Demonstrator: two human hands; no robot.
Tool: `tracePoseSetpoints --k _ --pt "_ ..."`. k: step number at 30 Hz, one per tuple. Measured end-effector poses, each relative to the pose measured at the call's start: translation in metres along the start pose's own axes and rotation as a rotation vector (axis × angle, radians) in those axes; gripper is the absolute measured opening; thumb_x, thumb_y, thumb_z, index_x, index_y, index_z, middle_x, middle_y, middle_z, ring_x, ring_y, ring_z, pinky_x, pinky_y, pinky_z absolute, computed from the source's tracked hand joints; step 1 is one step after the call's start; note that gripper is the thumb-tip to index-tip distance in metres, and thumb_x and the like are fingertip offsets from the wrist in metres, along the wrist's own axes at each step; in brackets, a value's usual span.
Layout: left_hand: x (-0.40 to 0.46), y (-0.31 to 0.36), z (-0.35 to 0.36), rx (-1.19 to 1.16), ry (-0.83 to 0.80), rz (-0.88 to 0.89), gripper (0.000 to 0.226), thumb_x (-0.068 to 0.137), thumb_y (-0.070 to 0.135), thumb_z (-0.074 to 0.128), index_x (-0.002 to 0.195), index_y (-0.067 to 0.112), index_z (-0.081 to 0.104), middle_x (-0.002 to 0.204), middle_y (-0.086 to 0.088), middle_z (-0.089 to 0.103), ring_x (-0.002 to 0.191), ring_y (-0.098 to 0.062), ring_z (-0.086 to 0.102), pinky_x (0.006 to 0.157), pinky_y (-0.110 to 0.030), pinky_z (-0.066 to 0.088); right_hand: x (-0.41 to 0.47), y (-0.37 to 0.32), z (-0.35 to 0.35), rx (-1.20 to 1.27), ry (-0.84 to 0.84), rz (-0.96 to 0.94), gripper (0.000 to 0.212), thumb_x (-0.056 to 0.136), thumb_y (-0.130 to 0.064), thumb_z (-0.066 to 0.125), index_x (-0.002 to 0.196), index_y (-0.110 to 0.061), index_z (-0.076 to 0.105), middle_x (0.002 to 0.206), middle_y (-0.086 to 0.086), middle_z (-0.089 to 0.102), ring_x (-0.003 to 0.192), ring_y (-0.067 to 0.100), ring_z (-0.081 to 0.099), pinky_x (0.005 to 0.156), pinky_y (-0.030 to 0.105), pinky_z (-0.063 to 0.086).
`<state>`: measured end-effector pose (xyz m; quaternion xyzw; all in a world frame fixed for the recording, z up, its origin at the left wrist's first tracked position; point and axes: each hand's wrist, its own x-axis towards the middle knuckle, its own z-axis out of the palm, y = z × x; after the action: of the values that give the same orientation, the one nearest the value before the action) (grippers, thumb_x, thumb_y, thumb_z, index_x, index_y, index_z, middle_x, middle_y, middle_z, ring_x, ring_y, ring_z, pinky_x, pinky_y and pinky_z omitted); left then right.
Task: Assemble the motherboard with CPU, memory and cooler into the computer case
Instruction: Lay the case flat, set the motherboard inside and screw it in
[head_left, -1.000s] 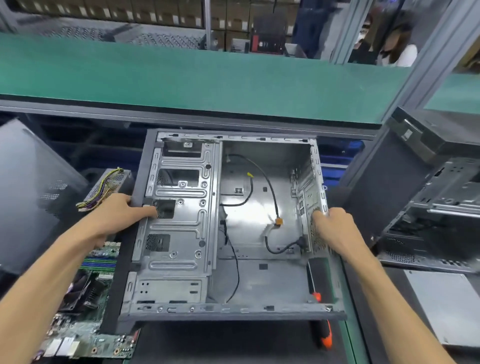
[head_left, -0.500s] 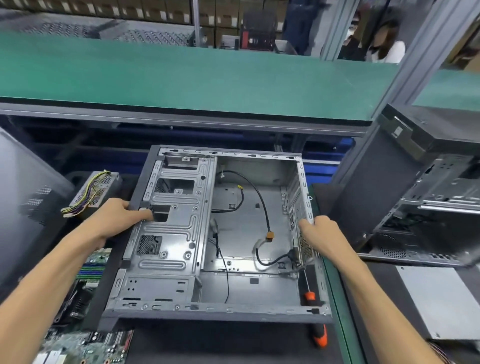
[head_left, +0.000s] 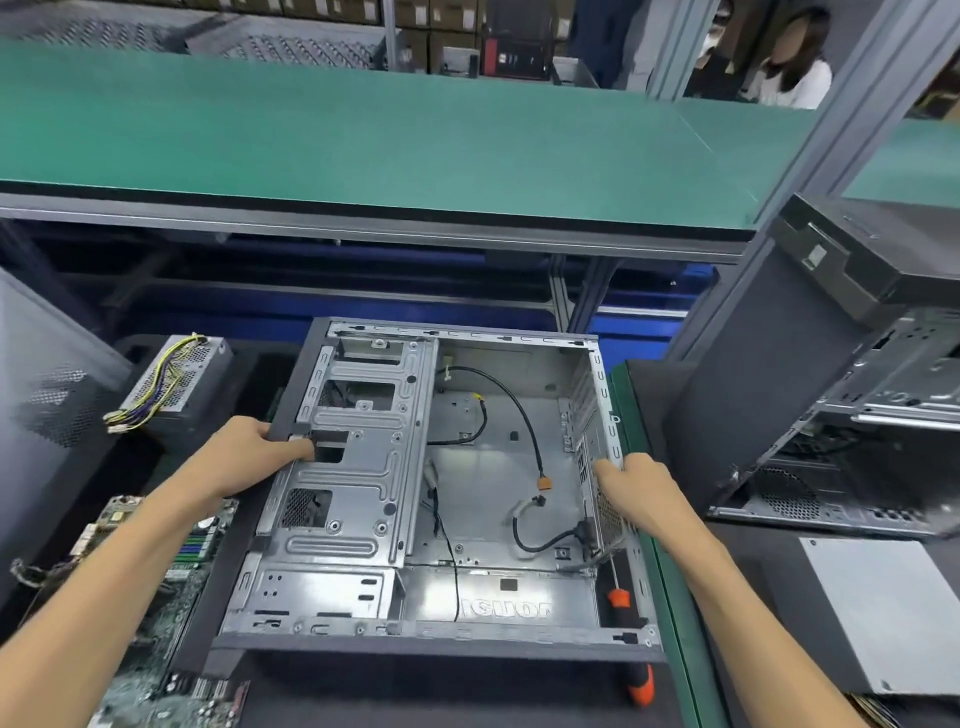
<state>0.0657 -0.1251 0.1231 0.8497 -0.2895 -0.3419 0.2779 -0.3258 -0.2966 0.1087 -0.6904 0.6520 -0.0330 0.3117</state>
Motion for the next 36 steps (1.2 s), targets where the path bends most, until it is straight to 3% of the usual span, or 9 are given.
tracePoseSetpoints --k 8,15,17,18,20,22,27,33,36 --pt "0.005 -0.004 0.006 0.085 0.046 -0.022 0.033 0.077 0.042 0.079 0.07 0.01 0.073 0.056 0.0 0.061 0.058 -0.022 0.055 0.06 -0.031 0.039 0.012 -0.001 -0.005 -0.101 -0.113 -0.019 0.039 0.1 -0.041 0.046 0.077 -0.011 0.051 0.074 0.004 0.056 0.061 0.018 0.05 0.057 0.028 0.037" --pt "-0.012 0.002 0.003 0.004 -0.042 -0.009 0.032 0.077 0.059 0.075 0.088 0.029 0.067 0.092 0.006 0.07 0.086 -0.01 0.062 0.07 -0.027 0.043 0.023 -0.022 -0.034 -0.184 -0.117 -0.068 0.057 0.096 -0.063 0.052 0.071 -0.011 0.05 0.067 0.004 0.053 0.058 0.018 0.049 0.054 0.028 0.034" --pt "-0.016 -0.002 0.003 -0.002 -0.046 -0.015 0.034 0.077 0.058 0.076 0.093 0.03 0.063 0.096 0.008 0.068 0.09 -0.009 0.061 0.075 -0.029 0.043 0.026 -0.027 -0.04 -0.13 -0.098 -0.083 0.059 0.095 -0.065 0.051 0.108 -0.009 0.065 0.1 0.011 0.068 0.085 0.022 0.064 0.071 0.031 0.048" --pt "-0.017 -0.004 0.005 -0.004 -0.04 -0.017 0.036 0.077 0.056 0.076 0.097 0.029 0.063 0.097 0.006 0.069 0.092 -0.012 0.062 0.078 -0.031 0.045 0.029 -0.028 -0.042 -0.082 -0.081 -0.08 0.068 0.095 -0.064 0.052 0.136 -0.01 0.056 0.126 0.013 0.064 0.109 0.027 0.063 0.087 0.035 0.049" --pt "-0.019 -0.007 0.009 -0.015 -0.001 -0.007 0.036 0.079 0.052 0.076 0.099 0.025 0.064 0.095 -0.002 0.071 0.09 -0.018 0.065 0.075 -0.033 0.048 0.031 -0.03 -0.04 0.041 -0.06 -0.078 0.081 0.095 -0.061 0.054 0.158 -0.017 0.028 0.152 0.013 0.047 0.135 0.032 0.049 0.106 0.042 0.043" --pt "-0.021 -0.008 0.016 0.013 0.064 0.014 0.034 0.084 0.052 0.072 0.098 0.021 0.063 0.092 -0.007 0.07 0.086 -0.021 0.065 0.072 -0.035 0.049 0.03 -0.031 -0.032 0.132 -0.057 -0.067 0.078 0.098 -0.054 0.054 0.16 -0.02 0.019 0.153 0.013 0.046 0.132 0.033 0.051 0.105 0.043 0.042" --pt "-0.025 -0.006 0.026 0.251 0.236 0.092 0.041 0.091 0.054 0.06 0.09 0.013 0.059 0.083 -0.006 0.064 0.077 -0.023 0.06 0.069 -0.038 0.048 0.024 -0.025 -0.004 0.303 -0.021 -0.064 0.06 0.102 -0.034 0.046 0.156 -0.026 0.02 0.126 0.009 0.063 0.087 0.024 0.061 0.071 0.034 0.042" --pt "-0.031 -0.011 0.028 0.178 0.26 0.094 0.046 0.089 0.059 0.06 0.097 0.014 0.061 0.085 -0.002 0.064 0.085 -0.028 0.061 0.078 -0.042 0.05 0.014 -0.022 -0.001 0.396 -0.029 -0.023 0.066 0.1 -0.039 0.051 0.157 -0.018 0.025 0.145 0.01 0.051 0.102 0.02 0.046 0.088 0.034 0.036" --pt "-0.037 -0.015 0.028 0.137 0.241 0.091 0.05 0.087 0.063 0.059 0.103 0.015 0.06 0.09 0.0 0.065 0.089 -0.026 0.062 0.078 -0.041 0.049 0.002 -0.016 0.004 0.44 -0.042 -0.014 0.058 0.101 -0.039 0.051 0.151 -0.014 0.038 0.137 0.005 0.056 0.103 0.018 0.053 0.086 0.033 0.039"
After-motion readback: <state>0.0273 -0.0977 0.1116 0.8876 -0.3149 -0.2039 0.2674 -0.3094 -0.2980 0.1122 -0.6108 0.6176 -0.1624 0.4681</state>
